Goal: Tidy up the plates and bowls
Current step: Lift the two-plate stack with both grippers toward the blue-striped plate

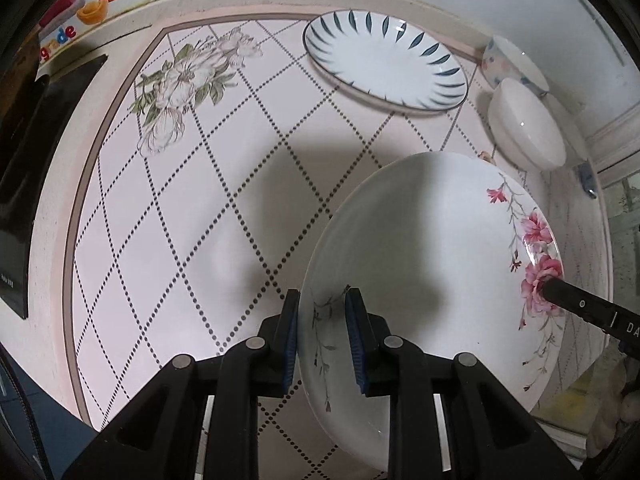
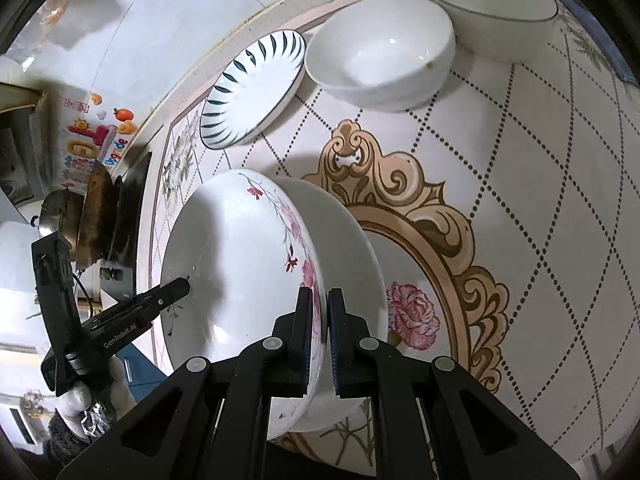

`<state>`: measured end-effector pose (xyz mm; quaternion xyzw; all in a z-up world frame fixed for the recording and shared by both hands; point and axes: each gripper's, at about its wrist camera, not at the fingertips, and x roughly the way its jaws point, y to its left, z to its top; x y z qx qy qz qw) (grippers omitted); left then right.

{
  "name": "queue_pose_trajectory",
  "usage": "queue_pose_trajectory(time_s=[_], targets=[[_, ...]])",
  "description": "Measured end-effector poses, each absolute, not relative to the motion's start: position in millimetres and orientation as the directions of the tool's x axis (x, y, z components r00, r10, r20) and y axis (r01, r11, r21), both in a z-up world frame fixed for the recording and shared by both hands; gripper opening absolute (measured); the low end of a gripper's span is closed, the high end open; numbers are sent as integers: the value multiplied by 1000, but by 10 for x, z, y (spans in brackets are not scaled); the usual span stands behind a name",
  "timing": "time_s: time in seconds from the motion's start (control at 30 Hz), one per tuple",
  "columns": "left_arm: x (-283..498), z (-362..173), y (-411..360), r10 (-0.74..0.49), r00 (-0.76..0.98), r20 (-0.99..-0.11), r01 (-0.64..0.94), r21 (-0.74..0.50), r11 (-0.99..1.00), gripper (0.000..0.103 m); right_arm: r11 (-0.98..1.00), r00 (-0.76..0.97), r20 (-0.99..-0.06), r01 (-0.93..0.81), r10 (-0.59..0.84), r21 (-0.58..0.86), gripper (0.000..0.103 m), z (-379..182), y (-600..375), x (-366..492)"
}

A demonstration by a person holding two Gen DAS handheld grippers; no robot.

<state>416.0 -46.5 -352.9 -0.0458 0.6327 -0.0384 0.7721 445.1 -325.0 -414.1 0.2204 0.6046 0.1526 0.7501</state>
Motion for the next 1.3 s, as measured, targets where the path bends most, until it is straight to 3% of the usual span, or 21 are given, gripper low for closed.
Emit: queue_pose_trajectory(time_s=[0.9,1.17,1.23,1.3], targets=[[4095,-3644,-631,-30,209,-978,-38,-38,999,21,855,129,-852,47,508,517,12,-4298,-3350,4472],[4109,-3114,-421,-79,252,-964,-86,-103,991,21,858,71,-860,70,505,509,16,-4038,-3460,4480],[4250,-2954,-388,-103,273,-957,-83,-131,988,26,846,89,-849,78,522,528,17,-3875,-3503,4538],[4525,-2847,-302,-141,293,-946,-85,-173,981,43,824,128,-826,79,549,561,21,-3650,-3511,4713]])
